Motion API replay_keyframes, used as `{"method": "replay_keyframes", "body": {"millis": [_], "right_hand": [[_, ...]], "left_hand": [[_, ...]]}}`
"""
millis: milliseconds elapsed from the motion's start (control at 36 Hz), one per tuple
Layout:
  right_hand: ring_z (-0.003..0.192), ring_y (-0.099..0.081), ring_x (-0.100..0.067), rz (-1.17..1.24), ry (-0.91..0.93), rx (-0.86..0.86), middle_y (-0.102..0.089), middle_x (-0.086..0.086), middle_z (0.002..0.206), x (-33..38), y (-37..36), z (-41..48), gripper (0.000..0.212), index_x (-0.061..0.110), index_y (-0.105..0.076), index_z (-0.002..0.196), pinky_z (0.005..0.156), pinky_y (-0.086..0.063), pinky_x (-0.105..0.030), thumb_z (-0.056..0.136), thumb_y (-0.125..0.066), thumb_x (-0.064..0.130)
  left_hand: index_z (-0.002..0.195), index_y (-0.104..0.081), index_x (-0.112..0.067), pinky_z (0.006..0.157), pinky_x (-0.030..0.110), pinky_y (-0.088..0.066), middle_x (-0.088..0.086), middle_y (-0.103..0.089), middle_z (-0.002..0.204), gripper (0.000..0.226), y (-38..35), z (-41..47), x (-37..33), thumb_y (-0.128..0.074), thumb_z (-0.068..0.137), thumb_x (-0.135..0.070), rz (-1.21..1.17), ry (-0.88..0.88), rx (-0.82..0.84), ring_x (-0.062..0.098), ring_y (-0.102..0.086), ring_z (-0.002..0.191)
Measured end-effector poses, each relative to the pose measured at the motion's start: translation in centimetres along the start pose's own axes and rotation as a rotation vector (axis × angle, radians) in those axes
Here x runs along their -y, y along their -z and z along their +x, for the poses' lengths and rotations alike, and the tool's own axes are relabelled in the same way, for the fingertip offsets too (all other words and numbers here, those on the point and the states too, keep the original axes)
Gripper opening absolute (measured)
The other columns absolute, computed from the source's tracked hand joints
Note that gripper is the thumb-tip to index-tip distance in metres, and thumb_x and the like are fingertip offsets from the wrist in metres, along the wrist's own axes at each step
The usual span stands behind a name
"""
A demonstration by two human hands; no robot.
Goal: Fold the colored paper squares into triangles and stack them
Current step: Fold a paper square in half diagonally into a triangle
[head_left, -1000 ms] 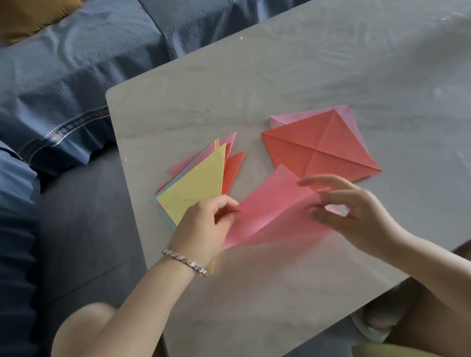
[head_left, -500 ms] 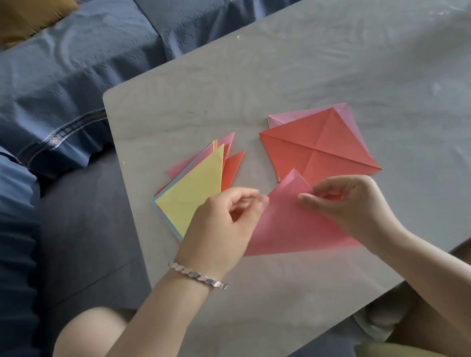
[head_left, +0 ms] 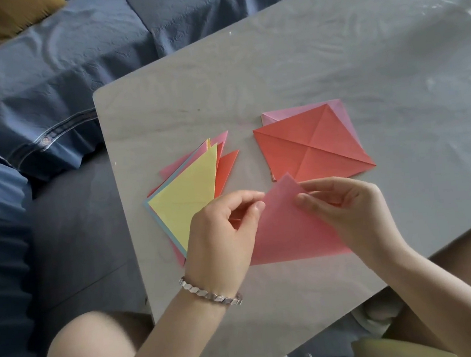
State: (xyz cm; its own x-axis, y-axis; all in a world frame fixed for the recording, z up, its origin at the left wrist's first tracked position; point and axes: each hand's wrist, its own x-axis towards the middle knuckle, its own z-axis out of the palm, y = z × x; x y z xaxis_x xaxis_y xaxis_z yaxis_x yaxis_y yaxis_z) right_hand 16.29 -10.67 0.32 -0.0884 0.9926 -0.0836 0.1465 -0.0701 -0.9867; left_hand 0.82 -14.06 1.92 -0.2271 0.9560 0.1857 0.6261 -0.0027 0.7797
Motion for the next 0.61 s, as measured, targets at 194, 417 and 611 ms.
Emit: {"method": "replay_keyframes", "body": {"millis": [194,417,611], "right_hand": [[0.056,-0.062,0.002,0.083,-0.026,0.015,-0.072,0.01,0.07,0.58,-0.26,-0.38,0.013,0.026,-0.071,0.079,0.051,-0.047,-0.011,0.074,-0.073,0.014],[0.059,-0.062,0.001,0.112,0.008,0.006,-0.071,0.01,0.067,0.56,-0.36,-0.41,0.018,0.028,-0.071,0.076,0.057,-0.048,-0.012,0.075,-0.071,0.01],[0.059,-0.062,0.003,0.097,0.016,0.004,-0.07,0.013,0.066,0.88,-0.17,-0.53,0.019,0.03,-0.071,0.074,0.057,-0.047,-0.01,0.074,-0.072,0.011]], "left_hand": [[0.089,-0.074,-0.018,0.063,0.001,-0.042,-0.027,-0.058,0.066,0.024,-0.13,-0.27,-0.45,-0.08,0.067,-0.009,-0.02,0.005,-0.006,-0.011,-0.056,0.064],[0.086,-0.074,-0.018,0.063,0.0,-0.041,-0.026,-0.058,0.064,0.021,-0.01,-0.33,-0.57,-0.079,0.067,-0.01,-0.036,0.014,-0.035,-0.01,-0.058,0.063],[0.085,-0.075,-0.017,0.065,0.001,-0.042,-0.026,-0.062,0.069,0.015,0.19,-0.41,-0.75,-0.075,0.073,-0.009,-0.044,0.002,-0.036,-0.009,-0.06,0.067]]}}
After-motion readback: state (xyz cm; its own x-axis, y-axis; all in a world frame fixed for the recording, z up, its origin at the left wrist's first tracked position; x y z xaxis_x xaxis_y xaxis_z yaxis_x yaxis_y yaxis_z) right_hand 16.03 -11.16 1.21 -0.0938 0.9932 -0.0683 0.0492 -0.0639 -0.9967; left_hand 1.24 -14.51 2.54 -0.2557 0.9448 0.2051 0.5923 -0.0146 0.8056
